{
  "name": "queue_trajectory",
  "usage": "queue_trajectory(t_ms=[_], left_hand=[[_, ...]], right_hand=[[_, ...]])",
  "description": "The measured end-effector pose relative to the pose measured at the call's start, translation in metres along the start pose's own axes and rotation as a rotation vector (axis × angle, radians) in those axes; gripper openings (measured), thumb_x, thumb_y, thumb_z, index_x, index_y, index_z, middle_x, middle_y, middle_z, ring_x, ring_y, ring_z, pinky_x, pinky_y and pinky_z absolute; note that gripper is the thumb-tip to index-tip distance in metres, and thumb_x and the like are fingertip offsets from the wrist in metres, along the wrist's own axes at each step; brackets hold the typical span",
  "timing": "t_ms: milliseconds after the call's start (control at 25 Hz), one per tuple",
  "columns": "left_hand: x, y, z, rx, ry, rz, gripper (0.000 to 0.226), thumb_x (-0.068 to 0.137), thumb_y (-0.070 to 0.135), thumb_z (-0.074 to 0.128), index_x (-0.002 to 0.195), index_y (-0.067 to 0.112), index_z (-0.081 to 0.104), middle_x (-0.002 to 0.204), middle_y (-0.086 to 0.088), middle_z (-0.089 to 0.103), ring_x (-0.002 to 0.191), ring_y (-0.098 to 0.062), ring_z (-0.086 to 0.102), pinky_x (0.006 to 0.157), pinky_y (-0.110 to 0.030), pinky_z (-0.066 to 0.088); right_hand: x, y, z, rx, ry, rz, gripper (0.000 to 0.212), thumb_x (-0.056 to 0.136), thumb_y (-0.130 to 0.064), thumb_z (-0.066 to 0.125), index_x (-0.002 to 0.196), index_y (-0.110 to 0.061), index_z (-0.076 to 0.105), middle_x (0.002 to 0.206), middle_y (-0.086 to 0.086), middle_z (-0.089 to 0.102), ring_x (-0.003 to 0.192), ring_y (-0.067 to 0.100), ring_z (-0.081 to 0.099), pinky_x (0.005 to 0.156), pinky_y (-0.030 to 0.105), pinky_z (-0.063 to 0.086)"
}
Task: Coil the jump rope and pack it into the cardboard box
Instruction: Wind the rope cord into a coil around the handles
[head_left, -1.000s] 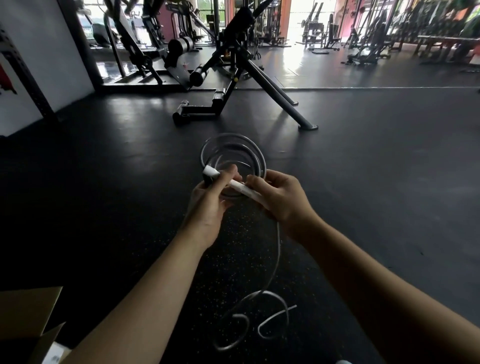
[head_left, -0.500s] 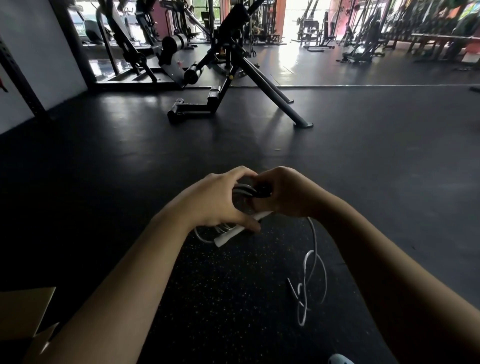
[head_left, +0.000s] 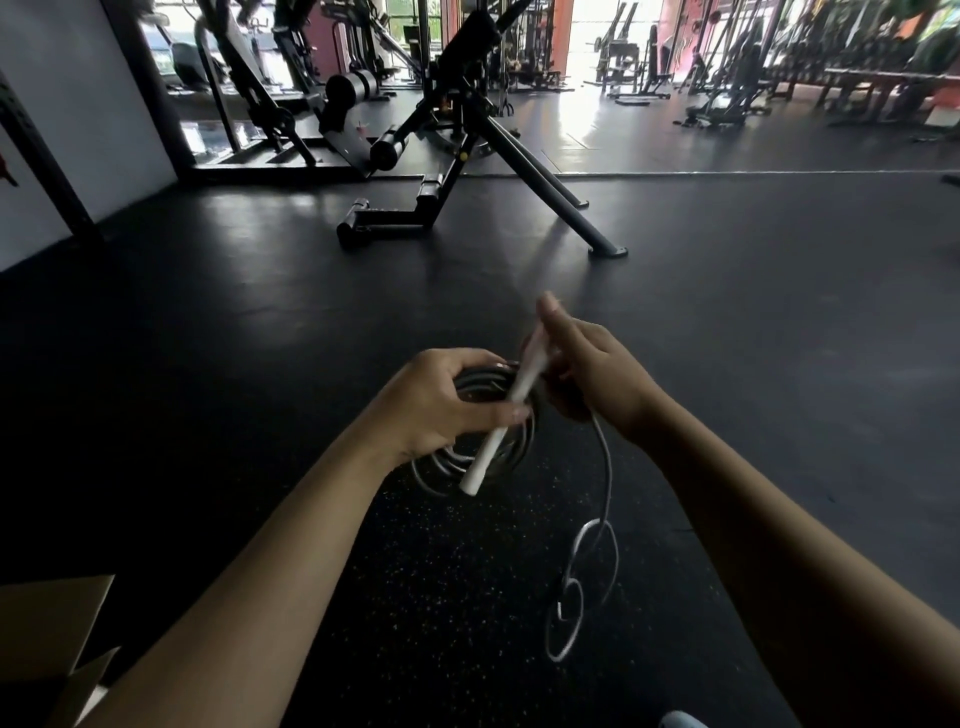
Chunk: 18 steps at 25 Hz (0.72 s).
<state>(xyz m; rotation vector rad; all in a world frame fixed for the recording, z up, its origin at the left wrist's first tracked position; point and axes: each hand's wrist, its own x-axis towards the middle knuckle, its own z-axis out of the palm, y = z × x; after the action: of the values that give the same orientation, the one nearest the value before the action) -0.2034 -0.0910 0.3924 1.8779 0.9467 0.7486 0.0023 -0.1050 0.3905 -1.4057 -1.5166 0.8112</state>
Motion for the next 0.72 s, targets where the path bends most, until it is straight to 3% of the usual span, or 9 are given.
queue_trajectory(t_ms=[120, 240, 320, 400, 520, 600, 720], left_hand=[[0.000, 0.004, -0.005, -0.285, 0.364, 0.055, 0.010, 0.089, 0.017, 0.077, 0.087, 0.025, 0.072, 0.061, 0.015, 0.070, 0.051, 0.003, 0.060, 0.044, -0.012, 0.042], [0.007, 0.003, 0.000, -0.512, 0.666, 0.020, 0.014, 0.088, 0.036, 0.078, 0.076, 0.031, 0.073, 0.055, 0.012, 0.051, 0.047, -0.003, 0.044, 0.046, -0.023, 0.041], [0.009, 0.007, 0.016, -0.632, 0.775, -0.041, 0.012, 0.085, 0.046, 0.077, 0.077, 0.038, 0.075, 0.059, 0.013, 0.057, 0.047, -0.003, 0.049, 0.055, -0.029, 0.048], [0.010, 0.014, 0.031, -0.768, 0.816, -0.107, 0.011, 0.089, 0.047, 0.074, 0.089, 0.036, 0.074, 0.067, 0.015, 0.064, 0.050, 0.002, 0.059, 0.056, -0.025, 0.052], [0.010, 0.015, 0.043, -0.921, 0.735, -0.202, 0.036, 0.091, 0.050, 0.070, 0.108, 0.018, 0.074, 0.091, -0.003, 0.071, 0.070, -0.007, 0.073, 0.053, -0.021, 0.055], [0.010, 0.012, 0.043, -0.936, 0.745, -0.197, 0.026, 0.092, 0.047, 0.070, 0.104, 0.025, 0.075, 0.099, -0.002, 0.072, 0.086, -0.014, 0.071, 0.055, -0.021, 0.056], [0.009, 0.008, 0.037, -0.977, 0.696, -0.145, 0.006, 0.095, 0.032, 0.069, 0.098, 0.027, 0.071, 0.102, 0.003, 0.072, 0.091, -0.015, 0.065, 0.062, -0.021, 0.056]], right_hand=[[-0.007, 0.013, -0.007, 0.163, -0.017, 0.104, 0.082, 0.099, -0.075, 0.028, 0.078, -0.009, 0.071, 0.054, 0.004, 0.049, 0.045, 0.016, 0.043, 0.053, 0.028, 0.033], [-0.014, 0.010, 0.009, 0.323, -0.043, 0.107, 0.073, 0.099, -0.074, 0.032, 0.077, -0.018, 0.072, 0.066, 0.012, 0.049, 0.052, 0.019, 0.041, 0.051, 0.029, 0.030], [-0.020, -0.002, 0.032, 0.389, -0.057, 0.082, 0.062, 0.099, -0.072, 0.036, 0.077, -0.022, 0.067, 0.064, 0.003, 0.050, 0.051, 0.012, 0.042, 0.050, 0.027, 0.030], [-0.028, -0.015, 0.055, 0.471, -0.005, 0.071, 0.053, 0.099, -0.063, 0.045, 0.090, -0.016, 0.067, 0.063, -0.005, 0.060, 0.050, 0.004, 0.052, 0.050, 0.022, 0.040], [-0.031, -0.018, 0.080, 0.616, 0.207, 0.059, 0.040, 0.102, -0.043, 0.058, 0.094, -0.005, 0.069, 0.075, 0.001, 0.071, 0.068, 0.010, 0.069, 0.065, 0.024, 0.056], [-0.029, -0.017, 0.083, 0.668, 0.259, 0.067, 0.035, 0.102, -0.038, 0.063, 0.090, -0.005, 0.068, 0.076, 0.007, 0.070, 0.072, 0.017, 0.070, 0.069, 0.029, 0.059], [-0.022, -0.015, 0.077, 0.654, 0.244, 0.052, 0.029, 0.101, -0.035, 0.064, 0.091, -0.008, 0.069, 0.075, 0.006, 0.070, 0.073, 0.022, 0.069, 0.071, 0.038, 0.059]])
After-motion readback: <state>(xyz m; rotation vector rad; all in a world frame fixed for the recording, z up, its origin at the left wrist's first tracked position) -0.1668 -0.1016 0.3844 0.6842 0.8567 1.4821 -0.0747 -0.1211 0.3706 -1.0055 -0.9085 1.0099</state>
